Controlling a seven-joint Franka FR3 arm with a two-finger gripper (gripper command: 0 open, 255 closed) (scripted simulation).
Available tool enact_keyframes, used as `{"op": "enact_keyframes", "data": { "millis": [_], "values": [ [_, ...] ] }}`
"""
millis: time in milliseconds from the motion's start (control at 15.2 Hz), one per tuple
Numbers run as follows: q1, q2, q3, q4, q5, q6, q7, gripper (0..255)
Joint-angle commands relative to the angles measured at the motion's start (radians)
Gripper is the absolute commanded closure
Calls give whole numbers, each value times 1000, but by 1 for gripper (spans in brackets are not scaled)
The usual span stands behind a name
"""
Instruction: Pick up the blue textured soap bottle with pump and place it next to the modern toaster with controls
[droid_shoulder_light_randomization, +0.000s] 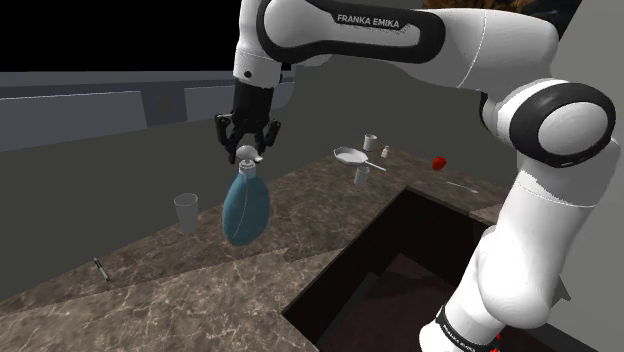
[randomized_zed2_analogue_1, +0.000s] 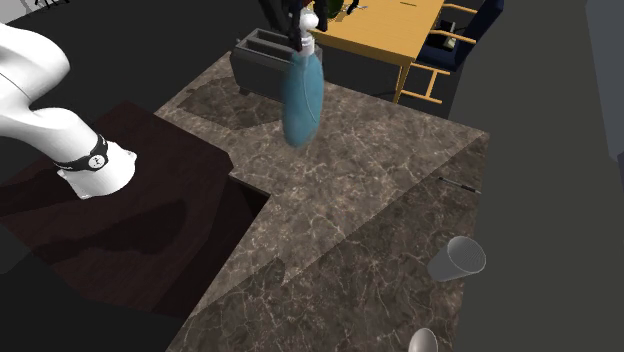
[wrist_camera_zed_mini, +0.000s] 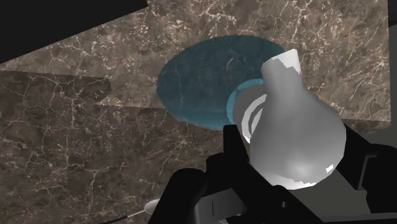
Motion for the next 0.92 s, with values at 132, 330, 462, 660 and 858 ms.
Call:
{"op": "enact_keyframes", "data": {
  "millis": [132,330,462,660,858],
  "values": [
    [19,-142,21,-152,37,20,38,255],
    [38,-228,40,-234,63,25,71,255],
    [52,-282,53,-282,80,24,95,255],
    [76,-359,74,-343,107,19,133,255],
    [101,-429,97,-392,134,8,175,255]
  ]
}}
